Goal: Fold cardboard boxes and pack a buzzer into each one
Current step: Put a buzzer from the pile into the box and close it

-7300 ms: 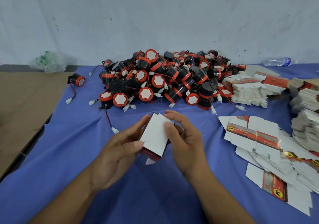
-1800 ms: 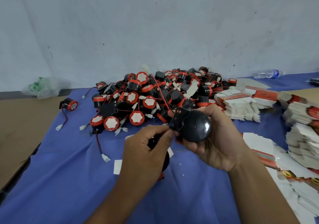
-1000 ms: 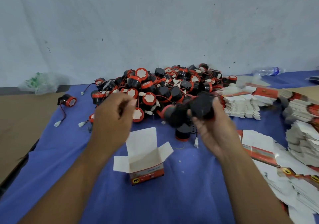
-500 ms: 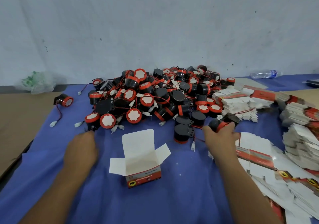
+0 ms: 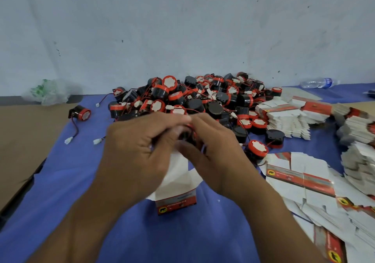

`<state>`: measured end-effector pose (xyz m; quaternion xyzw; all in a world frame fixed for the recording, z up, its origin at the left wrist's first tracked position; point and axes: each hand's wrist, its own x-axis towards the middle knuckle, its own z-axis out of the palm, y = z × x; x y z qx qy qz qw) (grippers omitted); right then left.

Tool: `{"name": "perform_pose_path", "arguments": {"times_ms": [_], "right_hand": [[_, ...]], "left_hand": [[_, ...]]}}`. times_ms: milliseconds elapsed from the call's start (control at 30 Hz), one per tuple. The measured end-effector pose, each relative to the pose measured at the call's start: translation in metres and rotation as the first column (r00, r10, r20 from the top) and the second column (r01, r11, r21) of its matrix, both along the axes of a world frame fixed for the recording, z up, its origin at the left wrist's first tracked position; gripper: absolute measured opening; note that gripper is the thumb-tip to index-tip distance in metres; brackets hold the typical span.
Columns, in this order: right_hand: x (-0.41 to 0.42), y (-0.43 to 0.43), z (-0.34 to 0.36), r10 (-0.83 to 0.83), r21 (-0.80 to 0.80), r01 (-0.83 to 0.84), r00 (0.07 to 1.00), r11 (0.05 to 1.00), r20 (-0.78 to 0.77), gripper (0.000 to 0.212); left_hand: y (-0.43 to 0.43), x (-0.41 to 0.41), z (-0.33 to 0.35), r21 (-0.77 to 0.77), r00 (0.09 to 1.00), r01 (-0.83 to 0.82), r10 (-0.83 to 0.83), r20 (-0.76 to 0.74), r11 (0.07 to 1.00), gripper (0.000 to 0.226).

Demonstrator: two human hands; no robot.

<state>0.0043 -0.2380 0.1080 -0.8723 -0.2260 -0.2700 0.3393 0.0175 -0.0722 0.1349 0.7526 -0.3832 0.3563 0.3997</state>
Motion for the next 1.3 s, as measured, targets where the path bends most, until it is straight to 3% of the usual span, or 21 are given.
{"name": "perform_pose_path", "arguments": {"times_ms": [67,200,233,300,367,467,567,633,800,867,933,1067,1233,1300], "right_hand": [[0.002,-0.001,-0.002,0.021,0.100,-0.016,0.999,0.995,-0.044,0.031],[0.009,-0.015,-0.015,0.064,0.315,0.085,0.899,0.945,-0.434,0.023],[0.012,-0.018,-0.021,0.057,0.323,0.119,0.871,0.939,-0.488,0.025],[0.016,-0.020,-0.030,0.021,0.308,0.170,0.847,0.936,-0.532,0.030],[0.018,-0.020,-0.038,0.031,0.285,0.143,0.848,0.948,-0.529,0.029],[0.016,-0.018,-0.045,0.229,0.374,-0.026,0.830,0.927,-0.509,0.021],[0.011,-0.019,-0.049,0.361,0.497,-0.088,0.795,0.863,-0.488,0.016],[0.011,-0.018,-0.048,0.361,0.460,-0.117,0.795,0.880,-0.488,0.019],[0.017,-0.025,-0.041,0.226,0.434,0.008,0.845,0.901,-0.485,0.022],[0.018,-0.031,-0.044,0.158,0.438,0.093,0.849,0.894,-0.503,0.014],[0.017,-0.034,-0.047,0.056,0.316,0.140,0.840,0.938,-0.539,0.012],[0.017,-0.031,-0.049,-0.133,0.026,0.172,0.840,0.985,-0.527,0.011],[0.016,-0.026,-0.044,-0.142,-0.071,0.123,0.869,0.990,-0.473,0.011],[0.016,-0.026,-0.041,-0.142,-0.064,0.127,0.877,0.990,-0.459,0.011]], "left_hand": [[-0.001,-0.002,-0.002,-0.026,0.991,0.101,-0.103,-0.083,0.995,0.019],[0.014,0.001,-0.017,-0.306,0.905,0.172,-0.273,-0.326,0.937,0.028],[0.020,0.001,-0.027,-0.266,0.912,0.115,-0.208,-0.353,0.957,0.029],[0.030,-0.002,-0.052,-0.032,0.916,-0.056,0.038,-0.400,0.998,0.030],[0.031,-0.007,-0.073,0.131,0.889,-0.138,0.181,-0.421,0.982,0.033],[0.027,-0.007,-0.086,0.214,0.911,-0.101,0.177,-0.373,0.972,0.042],[0.029,-0.005,-0.086,0.194,0.879,-0.068,0.151,-0.452,0.979,0.043],[0.031,-0.004,-0.089,0.207,0.900,-0.119,0.194,-0.391,0.971,0.057],[0.029,0.003,-0.095,0.315,0.952,-0.297,0.303,0.031,0.901,0.072],[0.025,0.006,-0.095,0.338,0.955,-0.284,0.295,0.019,0.897,0.076],[0.025,0.006,-0.099,0.369,0.970,-0.215,0.243,-0.030,0.904,0.078],[0.033,-0.001,-0.105,0.335,0.975,-0.027,0.099,-0.200,0.942,0.045],[0.027,-0.001,-0.104,0.291,0.973,-0.155,0.197,-0.120,0.944,0.013],[0.023,0.000,-0.102,0.276,0.957,-0.185,0.237,-0.169,0.943,0.019]]}}
